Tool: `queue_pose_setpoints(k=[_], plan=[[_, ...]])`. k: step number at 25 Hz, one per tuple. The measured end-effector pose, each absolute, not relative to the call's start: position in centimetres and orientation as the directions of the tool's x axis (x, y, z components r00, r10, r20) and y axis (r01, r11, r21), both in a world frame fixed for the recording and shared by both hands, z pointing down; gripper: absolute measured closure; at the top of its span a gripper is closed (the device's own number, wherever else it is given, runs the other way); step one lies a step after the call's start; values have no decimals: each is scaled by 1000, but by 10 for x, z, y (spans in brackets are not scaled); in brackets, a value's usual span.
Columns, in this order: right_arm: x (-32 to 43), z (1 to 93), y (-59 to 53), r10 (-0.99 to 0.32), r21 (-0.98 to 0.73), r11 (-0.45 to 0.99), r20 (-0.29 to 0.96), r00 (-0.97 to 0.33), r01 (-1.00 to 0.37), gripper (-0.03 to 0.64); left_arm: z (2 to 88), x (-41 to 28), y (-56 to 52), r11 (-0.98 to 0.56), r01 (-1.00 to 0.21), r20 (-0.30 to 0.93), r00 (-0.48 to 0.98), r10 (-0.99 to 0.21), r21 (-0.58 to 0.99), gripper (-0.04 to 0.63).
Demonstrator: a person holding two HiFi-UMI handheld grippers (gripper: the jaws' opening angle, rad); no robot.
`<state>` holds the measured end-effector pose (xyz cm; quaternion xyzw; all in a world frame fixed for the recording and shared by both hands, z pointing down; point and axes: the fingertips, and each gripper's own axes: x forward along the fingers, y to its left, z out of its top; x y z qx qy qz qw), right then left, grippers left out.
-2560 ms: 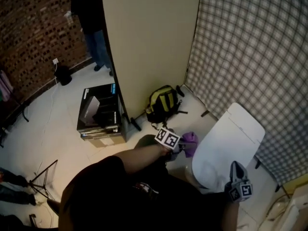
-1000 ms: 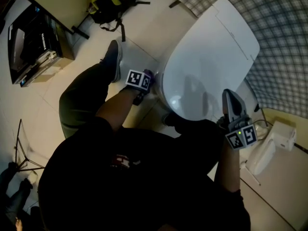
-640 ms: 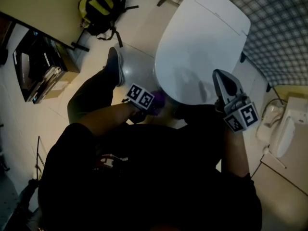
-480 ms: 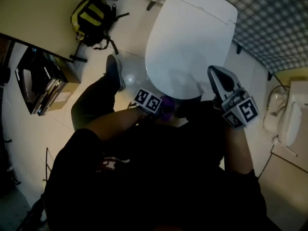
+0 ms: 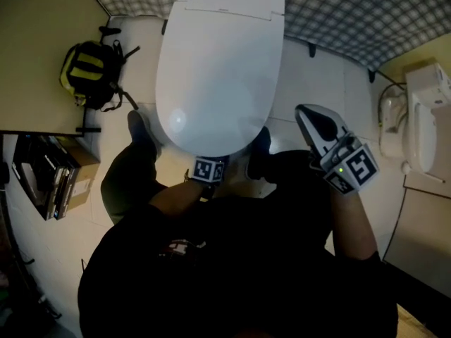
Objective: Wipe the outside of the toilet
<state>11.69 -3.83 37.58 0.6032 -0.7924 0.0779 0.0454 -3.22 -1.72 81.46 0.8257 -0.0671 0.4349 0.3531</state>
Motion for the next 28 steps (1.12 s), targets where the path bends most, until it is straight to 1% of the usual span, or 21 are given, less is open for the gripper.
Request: queue_pose_setpoints(k=[2,4,5,7,8,10,12,14,17,21,23,25,26,28], plan=[[136,381,-30,-952,-75,239,176,-249,-968,611,837,-45,-7,-819,-395,854,478,205,417,489],[152,383,-22,-958,-77,223,169,-233,-972,611,852,-59,4,-897,-290,915,329,234,334,489],[158,384,-19,-961,-75,215,160,-225,-974,611,847,-55,14,-912,-217,910,310,274,348,491],[168,384,-14,-969,-59,203,132,-209,-977,611,813,-30,37,-904,-75,855,366,368,421,491],[172,384,-10,-972,-51,197,117,-202,-979,611,790,-15,44,-901,-16,828,402,392,434,491],[178,379,0,-979,-42,182,85,-185,-982,611,738,9,52,-910,99,798,449,402,403,491],[181,368,11,-985,-24,169,44,-170,-985,611,684,27,55,-920,216,786,479,392,327,491],[184,354,24,-988,-2,154,8,-154,-988,611,635,44,54,-924,291,769,521,370,247,491],[194,337,43,-992,28,125,-28,-125,-992,611,574,74,41,-926,351,756,566,328,139,491],[224,339,59,-995,40,81,-47,-83,-996,611,527,127,-10,-904,425,816,540,207,-52,491],[249,350,64,-997,35,58,-52,-60,-998,611,523,161,-33,-876,470,866,478,146,-112,491],[272,369,66,-998,11,43,-41,-43,-999,611,529,195,-46,-821,546,913,401,80,-168,491],[281,379,65,-999,-6,36,-34,-36,-999,611,537,208,-52,-785,591,938,345,41,-183,492],[295,397,61,-999,-28,23,-35,-22,-999,611,563,221,-66,-703,689,981,183,-65,-175,491]])
